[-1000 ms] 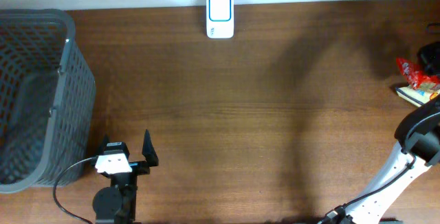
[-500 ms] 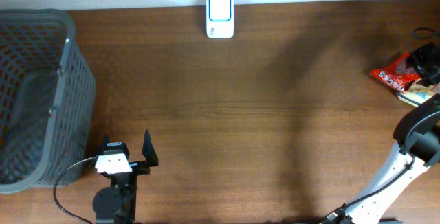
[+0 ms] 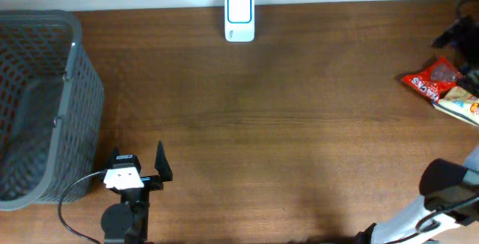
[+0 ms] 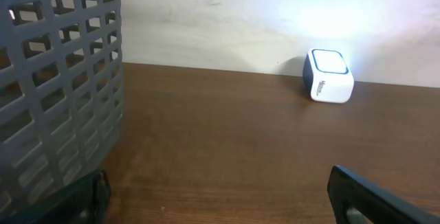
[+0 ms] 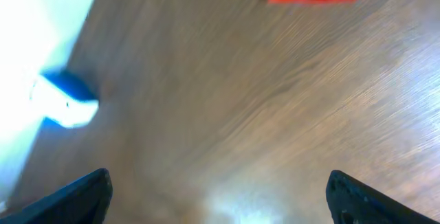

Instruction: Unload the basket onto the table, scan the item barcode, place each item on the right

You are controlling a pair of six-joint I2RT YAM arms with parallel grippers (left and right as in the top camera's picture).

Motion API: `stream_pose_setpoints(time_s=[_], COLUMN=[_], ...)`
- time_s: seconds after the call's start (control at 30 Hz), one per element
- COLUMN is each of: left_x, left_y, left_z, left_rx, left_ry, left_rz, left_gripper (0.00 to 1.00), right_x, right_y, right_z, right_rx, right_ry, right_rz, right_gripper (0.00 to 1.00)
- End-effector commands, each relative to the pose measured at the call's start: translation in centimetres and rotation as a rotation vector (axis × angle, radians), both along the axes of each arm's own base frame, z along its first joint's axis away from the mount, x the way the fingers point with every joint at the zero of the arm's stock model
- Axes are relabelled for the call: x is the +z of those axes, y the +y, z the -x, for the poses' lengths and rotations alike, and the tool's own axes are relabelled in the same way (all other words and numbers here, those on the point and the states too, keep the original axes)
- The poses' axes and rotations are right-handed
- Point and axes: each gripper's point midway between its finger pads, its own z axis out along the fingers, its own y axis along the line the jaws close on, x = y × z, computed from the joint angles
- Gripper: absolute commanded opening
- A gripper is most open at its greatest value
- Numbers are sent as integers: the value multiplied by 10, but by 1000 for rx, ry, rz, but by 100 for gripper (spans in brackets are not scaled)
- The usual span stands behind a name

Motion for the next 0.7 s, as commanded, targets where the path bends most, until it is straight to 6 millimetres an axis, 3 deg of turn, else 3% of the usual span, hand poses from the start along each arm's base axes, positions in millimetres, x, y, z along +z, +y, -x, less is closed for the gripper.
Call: stream_pose_setpoints(time_s=[0.0, 0.2, 0.37, 0.5, 0.67], left_x=[-2, -2, -2, -2, -2], left_y=[-1, -1, -1, -1, -1], left_z=[0, 0, 0, 0, 0], left_rx=[-4, -4, -4, -4, -4], left_ry=[1, 1, 1, 1, 0], left_rz=[5, 5, 5, 5, 5], left_gripper=[99, 99, 99, 99, 99], right_x=[15, 18, 12, -12, -37], right_y=[40, 79, 101, 117, 132], right_z=[22, 84, 136, 177, 205], right_rx=[138, 282, 281, 218, 222], right_ry=[-28, -34, -128, -133, -131], right_rz=[26, 100, 145, 120, 94], right_gripper=[98, 99, 98, 98, 98])
